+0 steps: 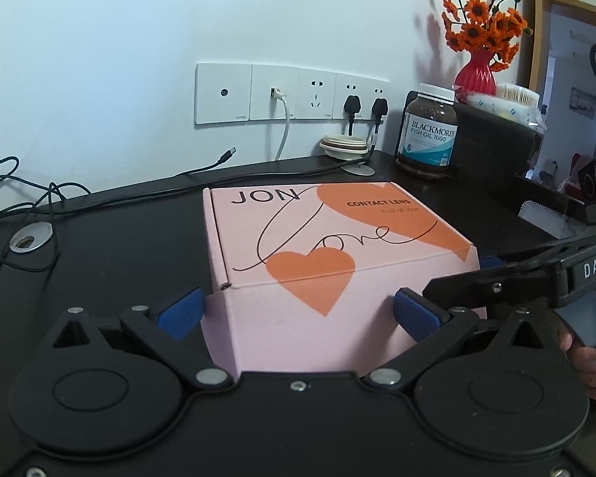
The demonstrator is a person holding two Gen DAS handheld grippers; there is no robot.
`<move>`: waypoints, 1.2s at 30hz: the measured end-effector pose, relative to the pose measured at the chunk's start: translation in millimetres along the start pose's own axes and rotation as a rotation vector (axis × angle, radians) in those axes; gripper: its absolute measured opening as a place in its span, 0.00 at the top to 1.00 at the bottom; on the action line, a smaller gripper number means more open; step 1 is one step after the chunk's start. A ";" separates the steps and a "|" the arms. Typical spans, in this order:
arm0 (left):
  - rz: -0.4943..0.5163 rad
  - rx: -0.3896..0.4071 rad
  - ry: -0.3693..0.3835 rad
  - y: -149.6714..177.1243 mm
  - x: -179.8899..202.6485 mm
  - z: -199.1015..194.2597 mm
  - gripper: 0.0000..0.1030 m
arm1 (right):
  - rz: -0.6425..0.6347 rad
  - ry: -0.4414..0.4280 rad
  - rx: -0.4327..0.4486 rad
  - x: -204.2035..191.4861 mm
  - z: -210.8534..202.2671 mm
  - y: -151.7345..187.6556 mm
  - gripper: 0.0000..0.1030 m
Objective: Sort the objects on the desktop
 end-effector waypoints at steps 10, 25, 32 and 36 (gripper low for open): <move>0.026 0.002 0.019 0.3 7.0 0.9 0.00 | -0.009 0.018 -0.006 -3.8 -5.3 4.7 0.01; 0.103 -0.025 0.016 3.1 23.7 2.2 0.00 | -0.020 0.074 0.019 4.4 -17.3 3.0 0.01; 0.052 -0.018 -0.014 5.7 23.4 -4.8 0.00 | -0.069 0.163 0.057 3.3 -26.7 7.1 0.01; 0.037 0.021 -0.024 6.1 28.3 -14.9 0.00 | -0.027 0.166 0.069 9.9 -28.6 8.5 0.01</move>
Point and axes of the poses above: each gripper's, at about its wrist camera, not at the fingertips, and z roughly the way its jaws point, x to its right, y to its underside, the point moved 1 cm from there along z, roughly the way its jaws point, and after that the axes turned 3 degrees about -y, right-handed, at the moved point
